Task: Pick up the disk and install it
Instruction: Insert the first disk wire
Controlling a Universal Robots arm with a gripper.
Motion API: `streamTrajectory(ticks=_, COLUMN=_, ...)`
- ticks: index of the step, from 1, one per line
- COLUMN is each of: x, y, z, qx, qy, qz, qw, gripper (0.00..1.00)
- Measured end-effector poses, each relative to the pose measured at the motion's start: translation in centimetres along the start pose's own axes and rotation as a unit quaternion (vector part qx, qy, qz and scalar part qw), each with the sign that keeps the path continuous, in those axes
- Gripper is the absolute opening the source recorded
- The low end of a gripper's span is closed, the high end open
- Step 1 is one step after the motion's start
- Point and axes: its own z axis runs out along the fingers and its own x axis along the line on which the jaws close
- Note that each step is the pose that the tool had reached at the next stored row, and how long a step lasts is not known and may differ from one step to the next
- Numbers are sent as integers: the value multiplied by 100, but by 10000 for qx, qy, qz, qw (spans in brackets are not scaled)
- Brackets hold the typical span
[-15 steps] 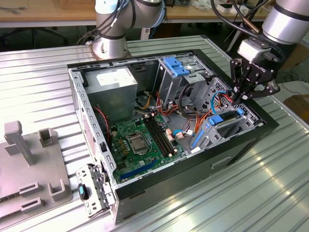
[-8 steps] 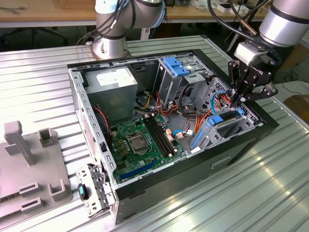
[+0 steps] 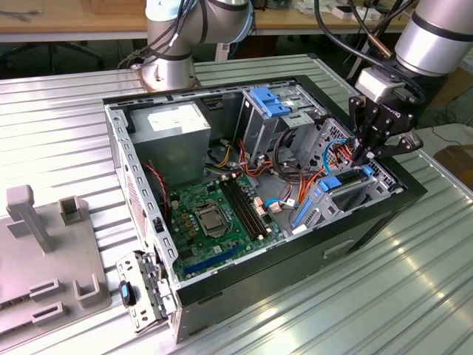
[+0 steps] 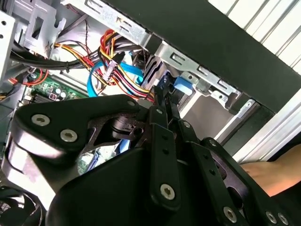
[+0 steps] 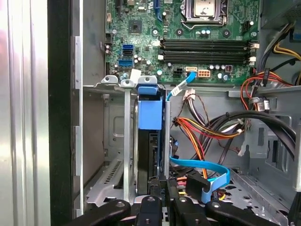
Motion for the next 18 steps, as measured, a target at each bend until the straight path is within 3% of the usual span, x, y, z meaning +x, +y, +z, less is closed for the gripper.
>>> streamTrajectory(ticks=5, x=29, y=50, z=-1, qx=12, qy=-19, qz=-258, qw=9997, gripper=16)
streamTrajectory(ticks=12, x=99, y=53, z=7, qx=12, qy=-19, qz=-266, qw=9996, gripper=16)
streamTrajectory(ticks=18, x=88, y=64, z=18, qx=13, qy=-21, qz=-278, qw=9996, gripper=16)
